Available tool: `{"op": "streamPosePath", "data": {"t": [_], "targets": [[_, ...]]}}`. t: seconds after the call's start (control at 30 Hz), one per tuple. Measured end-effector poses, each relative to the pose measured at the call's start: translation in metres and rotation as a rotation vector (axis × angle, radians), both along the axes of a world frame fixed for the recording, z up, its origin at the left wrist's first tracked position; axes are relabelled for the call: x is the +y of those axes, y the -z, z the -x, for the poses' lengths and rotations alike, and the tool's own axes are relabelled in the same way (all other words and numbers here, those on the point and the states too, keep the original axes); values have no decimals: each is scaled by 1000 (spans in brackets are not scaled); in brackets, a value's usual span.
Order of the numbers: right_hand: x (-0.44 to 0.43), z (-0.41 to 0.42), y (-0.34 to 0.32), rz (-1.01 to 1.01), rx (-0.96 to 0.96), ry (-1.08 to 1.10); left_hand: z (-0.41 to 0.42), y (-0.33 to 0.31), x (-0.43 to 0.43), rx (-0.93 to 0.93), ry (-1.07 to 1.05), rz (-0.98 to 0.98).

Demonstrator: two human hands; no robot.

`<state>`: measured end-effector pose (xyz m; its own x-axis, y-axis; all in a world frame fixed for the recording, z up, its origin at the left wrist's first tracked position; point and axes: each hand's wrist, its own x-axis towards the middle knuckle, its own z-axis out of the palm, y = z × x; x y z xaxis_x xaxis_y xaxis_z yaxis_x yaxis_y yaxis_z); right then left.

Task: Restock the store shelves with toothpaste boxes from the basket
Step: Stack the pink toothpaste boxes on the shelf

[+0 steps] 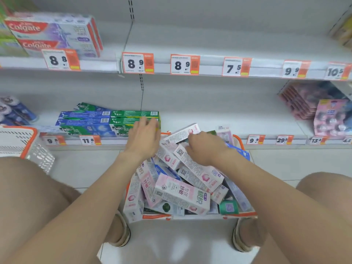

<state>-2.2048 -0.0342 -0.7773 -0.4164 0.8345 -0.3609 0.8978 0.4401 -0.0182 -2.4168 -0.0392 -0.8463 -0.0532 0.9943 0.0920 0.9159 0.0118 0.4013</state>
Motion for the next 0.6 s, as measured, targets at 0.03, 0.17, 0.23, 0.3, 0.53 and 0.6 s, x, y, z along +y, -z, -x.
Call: {"op": "streamPosePath", "data": {"t": [0.03,0.17,0.23,0.3,0.53,0.6], "targets": [[1,4,5,20,-24,-35,-2,-2,10,-30,10,27],[24,22,12,54,-125,-188,-7,4,50,-88,14,231],[34,25,17,64,-128,-204,-11,9,58,-66,55,322],[41,22,23,82,-97,-195,-14,12,61,30,123,392],[65,-2,14,289,350,57,2,5,69,166,256,770],[73,-13,6,429,649,192,2,-9,69,137,261,746]]}}
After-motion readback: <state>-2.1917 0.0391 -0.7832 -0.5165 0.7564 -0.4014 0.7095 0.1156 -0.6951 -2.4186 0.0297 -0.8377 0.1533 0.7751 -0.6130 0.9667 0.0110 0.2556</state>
